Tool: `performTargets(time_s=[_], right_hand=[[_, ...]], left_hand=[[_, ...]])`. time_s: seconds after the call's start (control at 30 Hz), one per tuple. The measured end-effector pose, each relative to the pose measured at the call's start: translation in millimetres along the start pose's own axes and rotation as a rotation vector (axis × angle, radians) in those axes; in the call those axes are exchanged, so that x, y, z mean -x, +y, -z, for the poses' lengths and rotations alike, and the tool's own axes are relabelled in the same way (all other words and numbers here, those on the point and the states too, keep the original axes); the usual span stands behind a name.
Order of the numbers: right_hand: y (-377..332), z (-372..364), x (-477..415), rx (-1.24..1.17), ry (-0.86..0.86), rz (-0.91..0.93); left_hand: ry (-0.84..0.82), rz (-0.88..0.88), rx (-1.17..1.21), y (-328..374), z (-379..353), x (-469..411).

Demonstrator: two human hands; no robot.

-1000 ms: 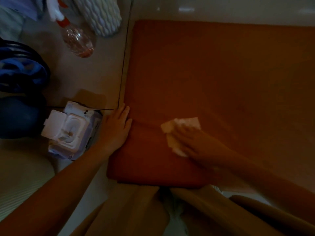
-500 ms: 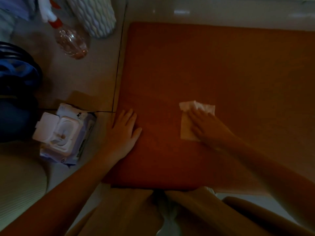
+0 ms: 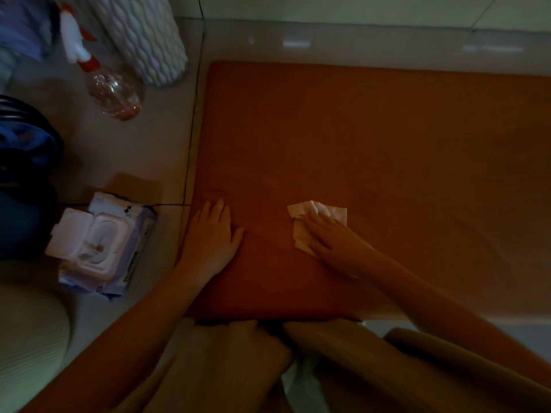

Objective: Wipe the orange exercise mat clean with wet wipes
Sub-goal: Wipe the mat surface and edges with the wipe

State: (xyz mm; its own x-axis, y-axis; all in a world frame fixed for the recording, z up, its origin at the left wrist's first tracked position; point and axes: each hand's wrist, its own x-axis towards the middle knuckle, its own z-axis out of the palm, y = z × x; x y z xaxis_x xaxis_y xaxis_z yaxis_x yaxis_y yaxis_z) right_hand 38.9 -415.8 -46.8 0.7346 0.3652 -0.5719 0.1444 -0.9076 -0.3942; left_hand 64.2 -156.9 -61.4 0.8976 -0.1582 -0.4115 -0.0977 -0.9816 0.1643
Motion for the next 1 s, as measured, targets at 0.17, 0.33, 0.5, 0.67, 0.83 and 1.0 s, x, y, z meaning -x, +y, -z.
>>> performTargets(time_s=[0.17,0.33,0.5,0.67,0.83,1.0], right_hand=[[1.7,10.4,25.9,-0.016,-0.046,-0.087],[28.0,23.0,29.7,0.054,-0.021,-0.161],[29.8,18.4,3.4,0.188,0.015,-0.121],[11.7,2.5,23.2,0.134,-0.064,0.144],[64.7,28.1,14.1,0.135,-0.017,-0.047],[61.2,26.4,-20.3,0.126,0.077,-0.168]], left_hand=[[-0.066,0.026,-0.019,8.4,8.3,-1.2],[-0.036,0.066,-0.013,21.2,10.8,-0.2],[0.022,0.119,0.043,35.6,1.4,-6.8],[0.096,0.108,0.103,33.2,-5.5,-13.9],[0.129,0.162,0.095,43.0,-2.0,-21.0],[0.092,0.125,0.123,48.1,1.2,-35.6]])
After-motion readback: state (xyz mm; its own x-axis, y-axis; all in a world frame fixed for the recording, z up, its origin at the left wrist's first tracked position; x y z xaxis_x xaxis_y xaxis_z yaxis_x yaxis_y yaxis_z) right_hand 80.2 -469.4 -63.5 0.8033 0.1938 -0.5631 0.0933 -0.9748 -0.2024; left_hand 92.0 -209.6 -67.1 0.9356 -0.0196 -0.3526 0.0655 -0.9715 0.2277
